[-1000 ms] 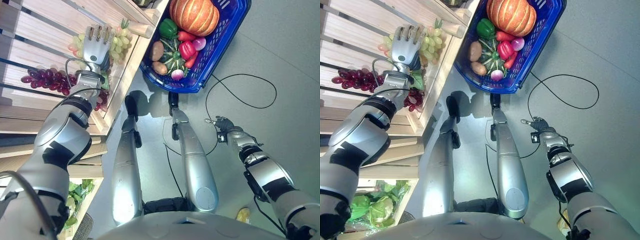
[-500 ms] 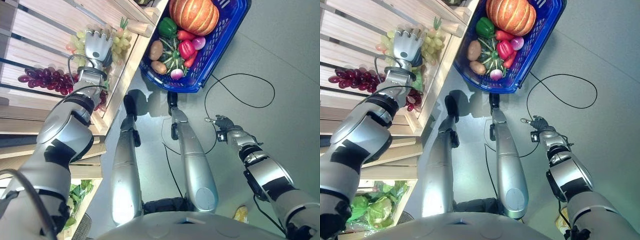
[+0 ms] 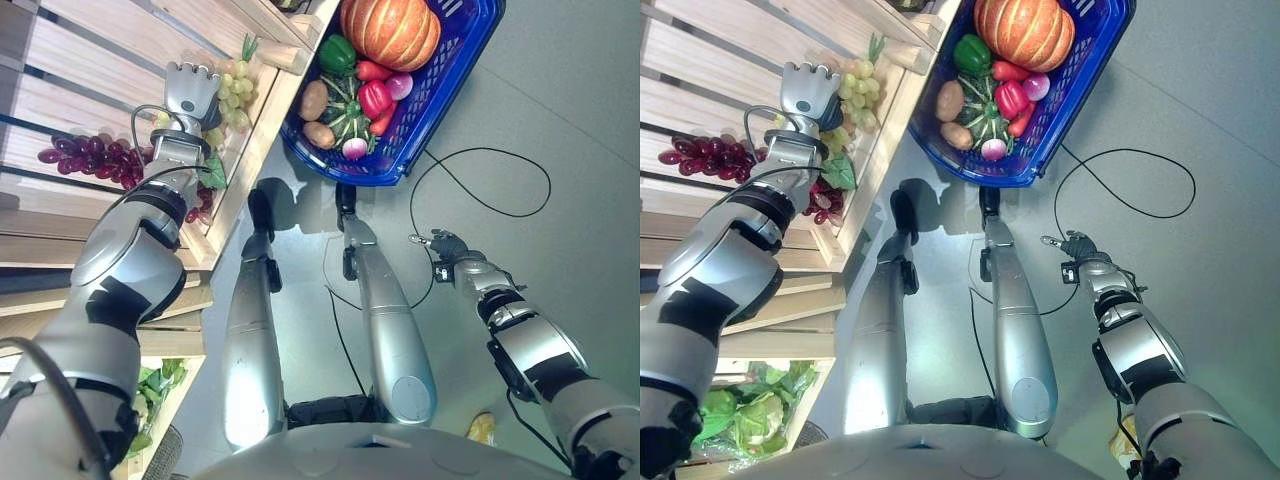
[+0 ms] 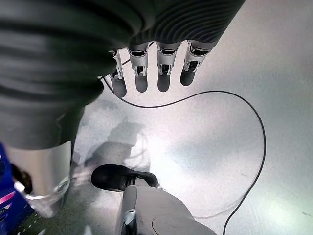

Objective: Pick up fruits and vegetables into the basket

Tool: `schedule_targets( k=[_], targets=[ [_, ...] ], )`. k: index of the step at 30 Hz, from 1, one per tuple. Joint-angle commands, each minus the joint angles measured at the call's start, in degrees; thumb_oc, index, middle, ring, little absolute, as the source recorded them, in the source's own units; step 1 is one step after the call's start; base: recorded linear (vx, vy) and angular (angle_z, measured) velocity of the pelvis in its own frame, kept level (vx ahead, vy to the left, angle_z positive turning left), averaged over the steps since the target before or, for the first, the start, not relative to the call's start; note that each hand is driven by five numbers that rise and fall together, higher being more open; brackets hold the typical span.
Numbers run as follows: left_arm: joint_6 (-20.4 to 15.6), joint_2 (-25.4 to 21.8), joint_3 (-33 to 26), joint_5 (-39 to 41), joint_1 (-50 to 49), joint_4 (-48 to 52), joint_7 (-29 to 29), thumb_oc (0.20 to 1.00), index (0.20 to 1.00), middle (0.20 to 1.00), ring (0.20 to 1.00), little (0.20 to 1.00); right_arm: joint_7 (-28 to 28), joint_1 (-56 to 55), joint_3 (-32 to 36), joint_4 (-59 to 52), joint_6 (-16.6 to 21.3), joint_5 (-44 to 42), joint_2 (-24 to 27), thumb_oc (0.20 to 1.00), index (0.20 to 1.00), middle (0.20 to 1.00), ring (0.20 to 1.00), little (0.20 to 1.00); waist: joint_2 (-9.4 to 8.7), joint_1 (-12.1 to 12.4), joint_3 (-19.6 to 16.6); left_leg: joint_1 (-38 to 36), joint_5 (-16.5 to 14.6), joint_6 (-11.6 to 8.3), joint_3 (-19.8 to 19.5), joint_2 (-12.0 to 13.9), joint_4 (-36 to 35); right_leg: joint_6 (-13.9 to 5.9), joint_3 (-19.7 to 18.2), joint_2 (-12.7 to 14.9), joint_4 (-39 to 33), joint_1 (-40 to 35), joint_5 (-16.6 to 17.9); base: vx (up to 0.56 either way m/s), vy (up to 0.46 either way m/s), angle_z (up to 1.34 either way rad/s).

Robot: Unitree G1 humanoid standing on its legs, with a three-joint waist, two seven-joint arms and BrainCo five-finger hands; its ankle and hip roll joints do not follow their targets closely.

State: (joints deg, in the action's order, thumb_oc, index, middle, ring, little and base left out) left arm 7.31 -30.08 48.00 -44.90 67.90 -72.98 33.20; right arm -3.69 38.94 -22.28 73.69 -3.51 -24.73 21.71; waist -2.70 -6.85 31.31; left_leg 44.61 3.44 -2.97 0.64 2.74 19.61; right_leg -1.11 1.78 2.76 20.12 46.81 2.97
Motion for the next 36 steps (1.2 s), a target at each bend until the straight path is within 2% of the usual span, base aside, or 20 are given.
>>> schedule_targets(
  k=[1,8,16,20,24,25,26,27,36],
  targets=[
    [-0.78,0.48,-3.32,1.93,-7.35,-5.55,-2.97,1.0,1.0,1.0,1.0,1.0,-0.81,-3.45,-0.92,-0.04,0.14,-0.98,0.49,1.0,1.0,1.0,1.0,1.0,-0.68,0.86,-1.51,0.78,-1.92,-0.08,-2.31,-2.1,1.21,-2.22,-1.68,-3.17,2.14,-0.18,-1.68,0.0,0.0,0.0],
    [-2.54,0.98,-3.49,3.89,-7.67,-5.79,-4.92,1.0,1.0,1.0,1.0,1.0,-0.95,-3.66,-1.09,-0.07,0.47,-1.03,0.12,1.0,1.0,1.0,1.0,1.0,-0.95,0.9,-1.51,0.51,-1.81,-0.04,-2.27,-2.06,0.88,-2.2,-1.64,-3.32,1.91,-0.54,-1.69,0.0,0.0,0.0],
    [-1.51,1.17,-2.79,0.14,-7.79,-6.14,-7.86,1.0,1.0,1.0,1.0,1.0,-0.67,-3.06,-1.09,0.02,0.04,-1.08,0.32,1.0,1.0,1.0,1.0,1.0,-1.18,0.85,-1.51,0.46,-1.82,-0.13,-2.16,-1.96,0.97,-2.26,-1.42,-3.17,1.68,-0.73,-1.52,0.0,0.0,0.0],
    [0.16,1.6,-2.35,-0.47,-7.97,-6.06,-8.32,1.0,1.0,1.0,1.0,1.0,-0.68,-2.92,-1.32,0.18,0.04,-0.97,0.16,1.0,1.0,1.0,1.0,1.0,-1.19,0.77,-1.51,0.76,-1.96,-0.06,-2.28,-1.99,1.2,-2.2,-1.63,-3.27,1.9,-0.39,-1.66,0.0,0.0,0.0],
    [-0.55,1.4,-2.27,-1.1,-8.02,-6.18,-9.07,1.0,1.0,1.0,1.0,1.0,-0.76,-2.95,-1.25,0.27,0.11,-1.1,0.09,1.0,1.0,1.0,1.0,1.0,-1.24,0.89,-1.51,0.84,-1.93,0.03,-2.26,-2.04,1.08,-2.22,-1.5,-3.25,1.71,-0.39,-1.56,0.0,0.0,0.0],
    [-0.48,1.37,-2.35,-1.2,-8.09,-6.1,-10.36,0.664,0.664,0.664,0.664,0.664,-0.64,-2.99,-1.24,0.27,0.12,-1.13,0.18,1.0,1.0,1.0,1.0,1.0,-1.32,0.91,-1.51,0.83,-1.97,0.01,-2.35,-2.07,1.13,-2.26,-1.44,-3.22,1.68,-0.44,-1.54,0.0,0.0,0.0],
    [-0.67,1.47,-2.13,-0.73,-8.19,-6.14,-10.7,0.373,0.373,0.373,0.373,0.373,-0.64,-3.03,-1.25,0.27,0.19,-1.16,0.15,1.0,1.0,1.0,1.0,1.0,-1.34,0.91,-1.51,0.84,-1.94,0.02,-2.34,-2.08,1.15,-2.26,-1.4,-3.23,1.65,-0.47,-1.47,0.0,0.0,0.0],
    [-1.01,1.63,-2.14,-0.5,-8.26,-6.17,-11.36,0.2,0.2,0.2,0.2,0.2,-0.62,-2.94,-1.28,0.25,0.07,-1.24,0.18,1.0,1.0,1.0,1.0,1.0,-1.34,0.93,-1.51,0.79,-1.91,0.03,-2.37,-2.08,1.1,-2.26,-1.4,-3.22,1.66,-0.52,-1.47,0.0,0.0,0.0],
    [-0.37,2.11,-2.38,3.36,-8.73,-5.96,-10.94,0.2,0.2,0.2,0.2,0.2,-0.64,-2.81,-1.19,0.33,0.22,-1.0,-0.04,1.0,1.0,1.0,1.0,1.0,-1.23,0.94,-1.51,0.31,-1.8,0.05,-2.23,-2.17,0.66,-2.33,-1.48,-3.21,1.28,-0.94,-1.33,0.0,0.0,0.0]
  ],
)
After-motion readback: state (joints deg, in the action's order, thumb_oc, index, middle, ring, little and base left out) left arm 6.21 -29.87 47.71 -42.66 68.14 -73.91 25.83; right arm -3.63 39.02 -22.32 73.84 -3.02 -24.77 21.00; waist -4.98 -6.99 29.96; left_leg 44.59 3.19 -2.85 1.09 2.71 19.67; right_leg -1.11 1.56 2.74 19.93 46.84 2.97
